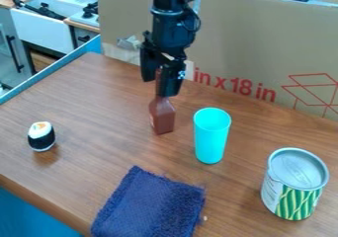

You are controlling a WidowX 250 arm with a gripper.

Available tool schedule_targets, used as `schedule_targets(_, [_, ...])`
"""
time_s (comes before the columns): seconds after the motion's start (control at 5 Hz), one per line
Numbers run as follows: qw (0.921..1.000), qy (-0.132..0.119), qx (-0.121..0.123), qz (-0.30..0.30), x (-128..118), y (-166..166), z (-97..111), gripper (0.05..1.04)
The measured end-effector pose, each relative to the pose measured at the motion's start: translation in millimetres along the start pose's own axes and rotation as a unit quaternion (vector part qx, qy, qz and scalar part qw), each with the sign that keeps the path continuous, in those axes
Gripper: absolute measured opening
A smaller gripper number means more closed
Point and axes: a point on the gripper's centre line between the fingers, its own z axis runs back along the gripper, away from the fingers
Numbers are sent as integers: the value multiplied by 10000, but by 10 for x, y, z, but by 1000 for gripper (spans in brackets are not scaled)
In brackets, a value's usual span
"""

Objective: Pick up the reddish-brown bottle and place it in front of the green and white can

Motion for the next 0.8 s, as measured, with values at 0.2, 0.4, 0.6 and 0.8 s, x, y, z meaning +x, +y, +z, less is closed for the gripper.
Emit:
schedule_targets(0.2, [9997, -192, 89, 140, 19, 111, -19, 943])
schedule_targets(0.4, [9995, -164, 64, 262, -16, 217, -51, 778])
schedule_targets(0.6, [9995, -152, 83, 265, -20, 223, -51, 505])
schedule_targets(0.8, [9994, -232, -44, 245, -14, 211, -55, 344])
